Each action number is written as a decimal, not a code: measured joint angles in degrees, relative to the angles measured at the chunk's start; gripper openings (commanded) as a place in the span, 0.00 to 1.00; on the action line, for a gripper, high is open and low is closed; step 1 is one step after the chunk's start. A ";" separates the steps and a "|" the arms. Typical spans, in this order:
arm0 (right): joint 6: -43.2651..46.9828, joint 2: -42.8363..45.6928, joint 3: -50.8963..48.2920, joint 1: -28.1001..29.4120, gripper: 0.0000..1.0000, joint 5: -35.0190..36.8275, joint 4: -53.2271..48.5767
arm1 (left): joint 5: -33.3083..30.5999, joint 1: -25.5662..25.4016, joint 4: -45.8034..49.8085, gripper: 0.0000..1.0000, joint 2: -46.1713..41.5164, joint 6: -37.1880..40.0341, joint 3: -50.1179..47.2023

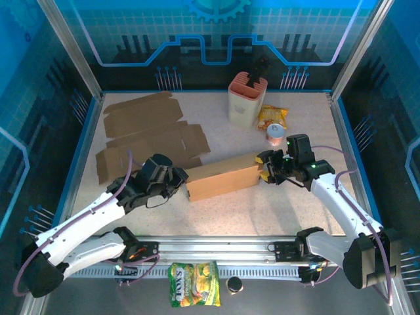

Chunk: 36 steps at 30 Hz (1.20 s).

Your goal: Fold the paper box

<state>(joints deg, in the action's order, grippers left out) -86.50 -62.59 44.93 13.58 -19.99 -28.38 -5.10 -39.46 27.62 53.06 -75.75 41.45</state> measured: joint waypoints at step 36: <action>26.88 -1.18 4.98 -19.32 0.38 -3.56 -12.33 | -13.51 -17.94 -9.68 0.00 16.55 18.95 7.96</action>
<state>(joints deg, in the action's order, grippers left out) -59.61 -63.77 49.91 -5.74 -23.55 -40.71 -18.61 -57.41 17.93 69.60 -56.80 49.41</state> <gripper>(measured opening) 0.387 0.050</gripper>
